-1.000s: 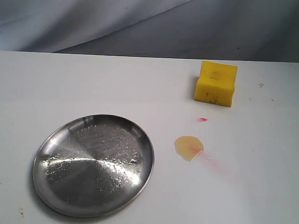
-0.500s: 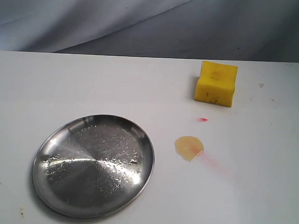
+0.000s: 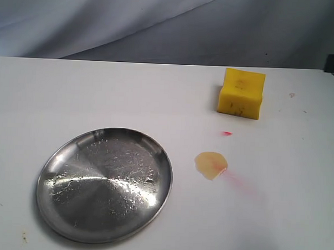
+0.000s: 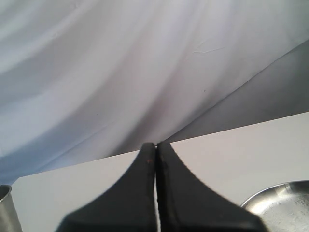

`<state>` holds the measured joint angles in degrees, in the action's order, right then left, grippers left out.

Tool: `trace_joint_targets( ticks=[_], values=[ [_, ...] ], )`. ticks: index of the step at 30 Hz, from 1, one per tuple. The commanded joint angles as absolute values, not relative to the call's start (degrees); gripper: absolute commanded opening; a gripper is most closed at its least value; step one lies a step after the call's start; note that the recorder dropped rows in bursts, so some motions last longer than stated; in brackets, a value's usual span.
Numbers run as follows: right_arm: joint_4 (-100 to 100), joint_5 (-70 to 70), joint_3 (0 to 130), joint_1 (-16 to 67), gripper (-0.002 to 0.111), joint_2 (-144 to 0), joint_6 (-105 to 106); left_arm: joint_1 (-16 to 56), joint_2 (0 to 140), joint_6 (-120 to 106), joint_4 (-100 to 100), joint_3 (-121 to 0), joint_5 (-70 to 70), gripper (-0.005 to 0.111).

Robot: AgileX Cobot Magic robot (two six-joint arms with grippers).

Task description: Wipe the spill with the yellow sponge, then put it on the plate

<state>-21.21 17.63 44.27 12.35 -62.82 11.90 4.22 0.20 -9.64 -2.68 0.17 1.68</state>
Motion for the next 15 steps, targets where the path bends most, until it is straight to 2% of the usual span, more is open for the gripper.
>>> trace_joint_targets(
  ticks=[1, 3, 7, 9, 15],
  values=[
    [-23.0, 26.3, 56.1, 12.0, 0.035, -75.7, 16.4, 4.0, 0.0, -9.1, -2.4, 0.0, 1.3, 0.000],
    [-23.1, 29.9, 61.6, 12.0, 0.054, -81.9, 16.5, 4.0, 0.0, -9.1, -2.4, 0.0, 1.3, 0.000],
    [-23.2, 33.4, 69.8, 12.0, 0.078, -92.6, 15.6, 4.0, 0.0, -9.1, -2.4, 0.0, 1.3, 0.000],
    [-23.2, 33.6, 73.6, 12.0, 0.081, -97.5, 15.0, 4.0, 0.0, -9.1, -2.4, 0.0, 1.3, 0.000],
    [-23.2, 32.1, 82.6, 12.0, 0.081, -109.6, 14.2, 4.0, 0.0, -9.1, -2.4, 0.0, 1.3, 0.000]
  ],
)
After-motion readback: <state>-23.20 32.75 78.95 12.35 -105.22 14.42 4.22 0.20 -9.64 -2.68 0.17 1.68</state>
